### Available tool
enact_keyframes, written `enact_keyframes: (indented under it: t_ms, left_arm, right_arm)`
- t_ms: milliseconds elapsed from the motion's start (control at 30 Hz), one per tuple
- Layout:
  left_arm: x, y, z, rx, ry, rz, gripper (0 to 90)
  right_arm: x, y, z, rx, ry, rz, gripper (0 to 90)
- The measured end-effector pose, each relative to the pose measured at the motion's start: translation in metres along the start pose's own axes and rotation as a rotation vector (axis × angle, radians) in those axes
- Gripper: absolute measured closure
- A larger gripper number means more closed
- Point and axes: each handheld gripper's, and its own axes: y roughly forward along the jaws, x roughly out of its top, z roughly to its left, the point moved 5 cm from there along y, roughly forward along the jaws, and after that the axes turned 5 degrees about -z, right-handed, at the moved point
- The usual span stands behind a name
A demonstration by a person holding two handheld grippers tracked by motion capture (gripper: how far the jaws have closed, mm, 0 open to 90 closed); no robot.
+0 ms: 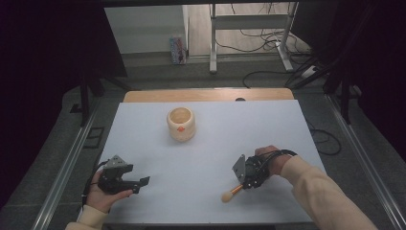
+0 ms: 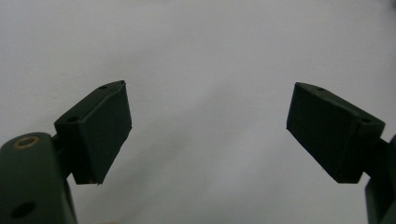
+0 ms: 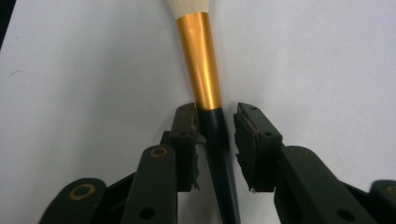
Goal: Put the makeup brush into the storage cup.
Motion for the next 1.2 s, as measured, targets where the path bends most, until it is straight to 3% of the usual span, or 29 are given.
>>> enact_keyframes:
  t_ms: [533,833,967,1200]
  left_arm:
    - [0.000,-0.001,0.001,0.003,-0.001,-0.003,14.9]
    - [0.000,0.000,0.001,0.003,-0.001,-0.003,14.9]
    - [0.000,0.000,0.000,0.003,0.000,-0.002,14.9]
    - [0.000,0.000,0.000,0.005,-0.001,-0.002,14.9]
  right_arm:
    - [0.000,0.000,0.000,0.034,0.005,-0.002,78.2]
    - [0.001,-0.008,-0.001,0.000,0.014,-0.014,78.8]
    - [0.002,-0.015,-0.002,-0.040,0.018,-0.035,78.8]
    - [0.005,-0.023,-0.002,-0.064,0.040,-0.067,78.8]
